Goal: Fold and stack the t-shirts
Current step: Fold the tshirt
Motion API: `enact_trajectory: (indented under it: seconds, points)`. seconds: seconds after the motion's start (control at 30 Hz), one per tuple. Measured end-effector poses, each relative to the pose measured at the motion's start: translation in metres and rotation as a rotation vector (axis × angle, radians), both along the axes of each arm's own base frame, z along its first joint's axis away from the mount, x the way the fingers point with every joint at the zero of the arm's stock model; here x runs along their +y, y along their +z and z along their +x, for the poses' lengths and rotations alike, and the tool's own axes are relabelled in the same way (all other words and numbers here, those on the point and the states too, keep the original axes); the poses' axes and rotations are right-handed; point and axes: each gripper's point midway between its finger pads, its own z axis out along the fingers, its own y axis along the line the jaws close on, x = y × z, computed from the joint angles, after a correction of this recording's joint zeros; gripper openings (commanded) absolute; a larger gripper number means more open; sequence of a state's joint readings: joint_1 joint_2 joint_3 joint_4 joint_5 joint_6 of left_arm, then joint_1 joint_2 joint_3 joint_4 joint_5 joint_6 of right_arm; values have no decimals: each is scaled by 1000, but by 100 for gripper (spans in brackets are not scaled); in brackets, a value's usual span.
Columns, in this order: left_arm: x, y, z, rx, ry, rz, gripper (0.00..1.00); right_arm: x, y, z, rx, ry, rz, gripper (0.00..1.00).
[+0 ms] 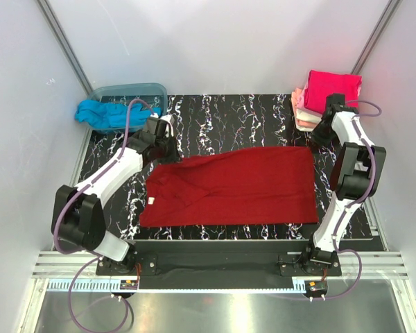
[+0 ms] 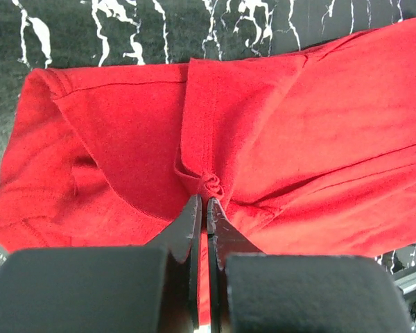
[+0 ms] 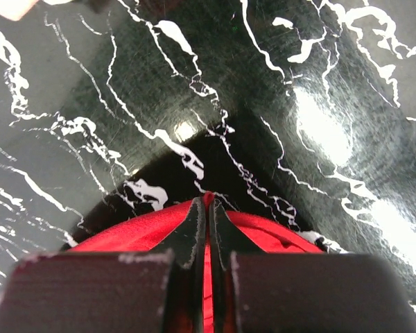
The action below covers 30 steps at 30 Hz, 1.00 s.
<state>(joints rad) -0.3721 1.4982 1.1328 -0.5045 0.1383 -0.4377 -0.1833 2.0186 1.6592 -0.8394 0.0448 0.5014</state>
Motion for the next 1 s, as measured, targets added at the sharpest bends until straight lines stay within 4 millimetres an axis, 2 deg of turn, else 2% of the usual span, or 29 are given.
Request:
enact_trajectory:
  seconds: [0.2,0.37,0.67,0.83,1.0]
  points:
    - [7,14,-11,-10,8,11,0,2,14,-10,-18,1,-5,0]
    - [15,26,-20,-43,11,22,0,3,17,-35,-8,1,-20,0]
    - [38,15,-61,-11,23,74,0,8,13,-90,22,-8,-42,0]
    - [49,21,-75,-23,27,103,0,10,13,-108,19,-11,-49,0]
    - [56,24,-86,-36,33,110,0,10,7,-117,29,-15,-58,0]
